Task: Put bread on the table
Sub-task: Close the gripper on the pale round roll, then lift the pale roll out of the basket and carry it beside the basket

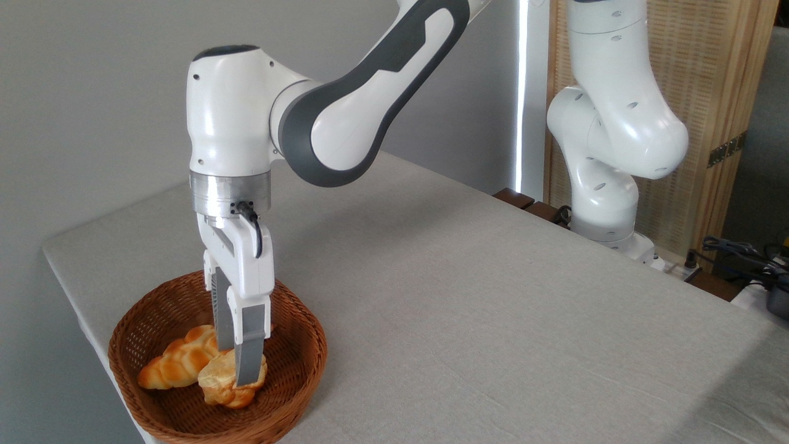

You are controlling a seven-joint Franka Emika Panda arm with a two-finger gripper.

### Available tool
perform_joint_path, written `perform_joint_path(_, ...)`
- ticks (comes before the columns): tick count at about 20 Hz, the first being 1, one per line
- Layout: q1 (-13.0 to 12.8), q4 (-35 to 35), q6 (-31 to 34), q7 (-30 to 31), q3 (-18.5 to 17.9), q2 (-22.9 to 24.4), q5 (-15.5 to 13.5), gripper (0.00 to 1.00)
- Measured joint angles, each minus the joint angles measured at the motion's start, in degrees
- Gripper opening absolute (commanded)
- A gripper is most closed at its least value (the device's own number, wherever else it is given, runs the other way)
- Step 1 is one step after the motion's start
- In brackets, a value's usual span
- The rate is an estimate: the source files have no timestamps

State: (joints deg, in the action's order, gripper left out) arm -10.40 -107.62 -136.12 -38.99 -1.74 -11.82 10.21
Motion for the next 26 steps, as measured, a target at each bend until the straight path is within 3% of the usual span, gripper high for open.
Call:
perform_joint_path(4, -0.3, 0.0, -1.0, 0.0, 0.0, -0.9, 4.7, 0.97)
perform_joint_path(7, -0.3, 0.0, -1.1, 0.0, 0.0, -1.0, 5.5, 0.48)
perform_joint_path(8, -0.3, 0.0, -1.1, 0.0, 0.0, -1.0, 5.6, 0.41)
perform_joint_path(21, -0.3, 0.4, -1.1, 0.4, -0.1, -1.0, 5.6, 0.44)
perform_joint_path(26, -0.1, 0.8, -0.1, 7.7, -0.4, 2.0, 5.6, 0.47)
